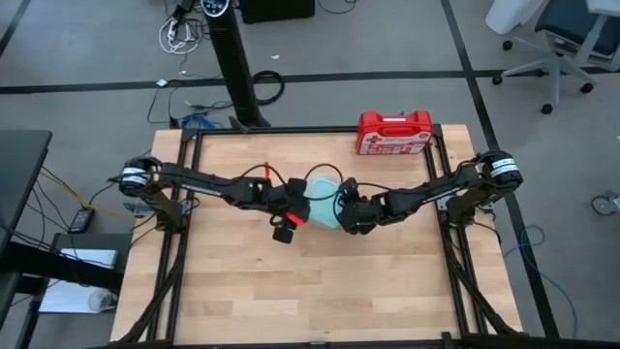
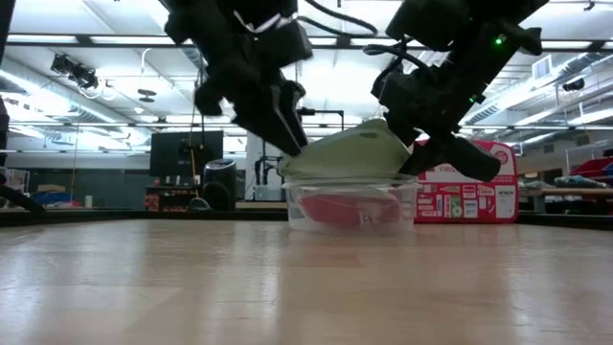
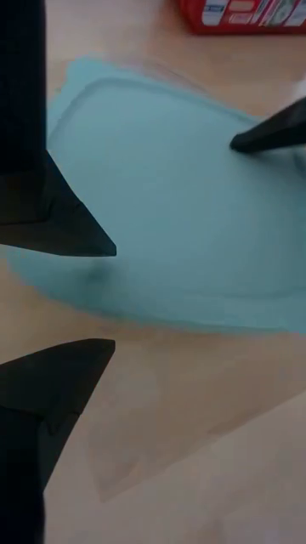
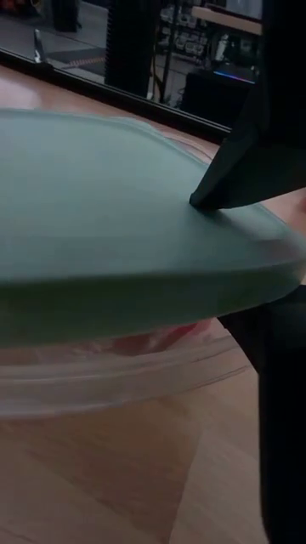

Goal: Roll bandage
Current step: Close the plastic container

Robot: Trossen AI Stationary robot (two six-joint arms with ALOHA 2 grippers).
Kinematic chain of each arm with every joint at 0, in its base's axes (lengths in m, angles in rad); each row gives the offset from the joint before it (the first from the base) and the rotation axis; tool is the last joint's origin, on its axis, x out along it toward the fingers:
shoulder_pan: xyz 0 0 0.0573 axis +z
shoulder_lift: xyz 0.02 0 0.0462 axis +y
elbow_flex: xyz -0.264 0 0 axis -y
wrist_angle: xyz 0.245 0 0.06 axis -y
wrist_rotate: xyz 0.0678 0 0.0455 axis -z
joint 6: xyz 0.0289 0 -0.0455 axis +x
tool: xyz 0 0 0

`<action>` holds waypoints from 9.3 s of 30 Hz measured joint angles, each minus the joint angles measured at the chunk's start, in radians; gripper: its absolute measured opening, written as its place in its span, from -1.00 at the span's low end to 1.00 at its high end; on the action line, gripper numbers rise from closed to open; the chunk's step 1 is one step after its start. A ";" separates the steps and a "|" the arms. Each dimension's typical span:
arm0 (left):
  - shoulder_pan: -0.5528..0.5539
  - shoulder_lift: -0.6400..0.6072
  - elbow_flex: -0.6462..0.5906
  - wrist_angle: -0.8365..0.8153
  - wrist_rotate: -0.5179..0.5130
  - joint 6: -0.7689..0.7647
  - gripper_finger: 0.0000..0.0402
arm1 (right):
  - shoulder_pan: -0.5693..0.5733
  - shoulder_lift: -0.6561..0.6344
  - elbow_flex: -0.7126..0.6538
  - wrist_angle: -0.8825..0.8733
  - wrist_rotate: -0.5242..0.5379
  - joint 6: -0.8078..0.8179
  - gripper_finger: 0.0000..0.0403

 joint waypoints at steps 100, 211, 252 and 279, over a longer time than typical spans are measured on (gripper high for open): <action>0.000 0.097 0.129 0.051 -0.081 -0.005 -0.14 | 0.129 0.001 0.182 -0.200 -0.311 0.471 -0.21; 0.062 0.022 0.146 -0.332 -0.168 -0.056 -0.14 | 0.113 -0.050 0.167 -0.444 -0.296 0.988 0.04; 0.123 0.023 -0.067 -0.031 0.048 -0.106 -0.14 | -0.048 -0.048 0.093 -0.443 -0.437 0.976 0.00; 0.125 0.023 -0.066 0.014 0.047 -0.211 -0.14 | 0.197 0.134 0.127 -0.035 -0.401 0.903 -0.14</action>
